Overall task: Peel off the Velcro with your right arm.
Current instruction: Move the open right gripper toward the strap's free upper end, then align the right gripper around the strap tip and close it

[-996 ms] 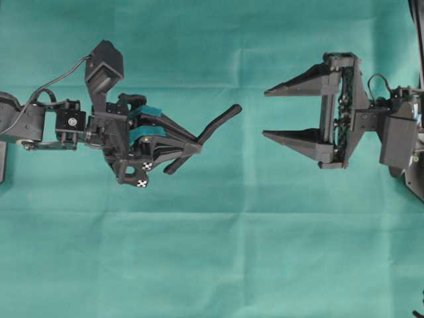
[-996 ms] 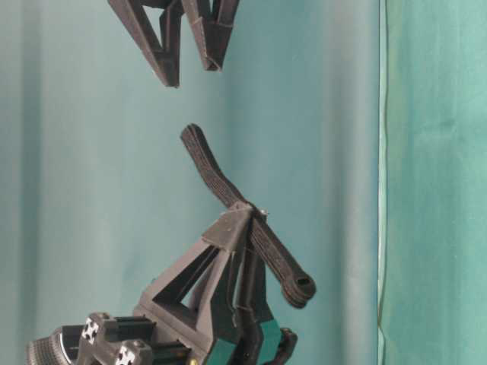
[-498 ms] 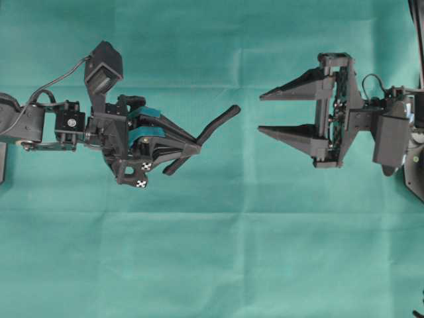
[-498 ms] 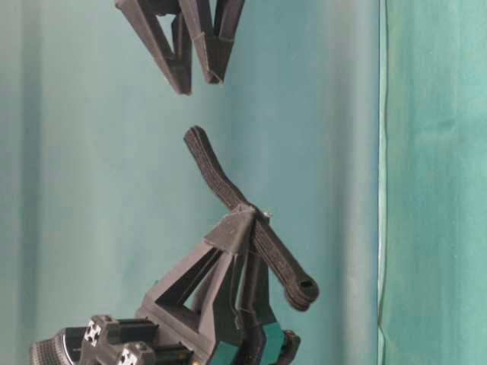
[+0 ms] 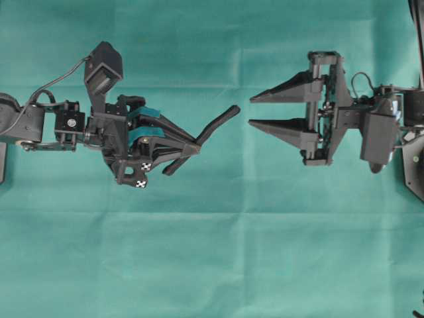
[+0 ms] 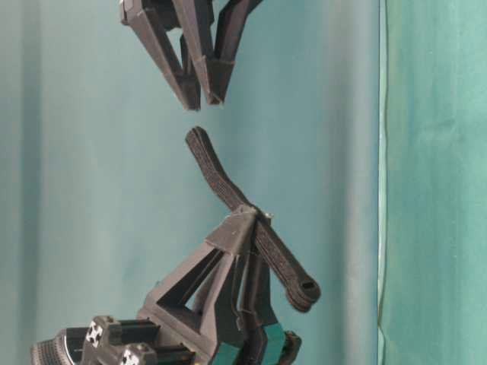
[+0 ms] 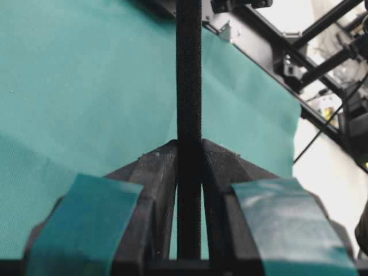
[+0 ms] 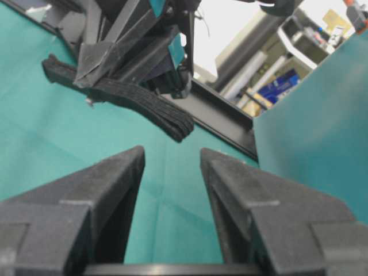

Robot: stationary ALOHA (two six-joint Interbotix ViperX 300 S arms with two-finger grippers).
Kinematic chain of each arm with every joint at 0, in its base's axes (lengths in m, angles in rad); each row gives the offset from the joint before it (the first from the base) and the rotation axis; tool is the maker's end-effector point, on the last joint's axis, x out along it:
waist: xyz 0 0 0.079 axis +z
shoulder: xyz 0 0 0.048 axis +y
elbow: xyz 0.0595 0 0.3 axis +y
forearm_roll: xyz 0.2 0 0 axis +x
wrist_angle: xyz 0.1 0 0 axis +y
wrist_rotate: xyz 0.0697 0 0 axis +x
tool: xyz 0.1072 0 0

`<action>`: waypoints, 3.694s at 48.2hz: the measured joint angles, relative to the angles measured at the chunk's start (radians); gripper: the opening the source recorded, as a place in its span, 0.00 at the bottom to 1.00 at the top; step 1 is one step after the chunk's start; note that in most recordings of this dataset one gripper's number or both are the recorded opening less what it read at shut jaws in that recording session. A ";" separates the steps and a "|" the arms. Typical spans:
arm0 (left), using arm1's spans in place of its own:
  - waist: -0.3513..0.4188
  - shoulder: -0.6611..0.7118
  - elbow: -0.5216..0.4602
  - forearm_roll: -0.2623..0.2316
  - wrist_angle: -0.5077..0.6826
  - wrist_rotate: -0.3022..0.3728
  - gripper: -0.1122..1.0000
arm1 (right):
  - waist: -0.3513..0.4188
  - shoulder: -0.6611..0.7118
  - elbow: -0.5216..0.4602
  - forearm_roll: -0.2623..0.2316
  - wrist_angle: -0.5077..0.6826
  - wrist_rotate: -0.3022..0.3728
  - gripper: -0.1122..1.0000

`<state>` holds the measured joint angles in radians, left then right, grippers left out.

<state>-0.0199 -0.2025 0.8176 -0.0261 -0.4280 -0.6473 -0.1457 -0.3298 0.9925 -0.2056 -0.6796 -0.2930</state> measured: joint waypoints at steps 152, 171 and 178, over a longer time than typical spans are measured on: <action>0.006 0.000 0.025 0.002 -0.008 0.000 0.19 | 0.008 0.083 -0.018 -0.006 -0.063 0.000 0.19; 0.006 0.000 0.026 0.002 -0.008 0.000 0.19 | -0.003 0.083 -0.018 -0.005 -0.063 -0.002 0.19; 0.006 0.000 0.026 0.000 -0.008 0.000 0.19 | -0.005 0.086 -0.020 -0.006 -0.064 -0.002 0.19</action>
<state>-0.0138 -0.2025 0.8437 -0.0261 -0.4357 -0.6473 -0.1503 -0.2439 0.9725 -0.2117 -0.7440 -0.2945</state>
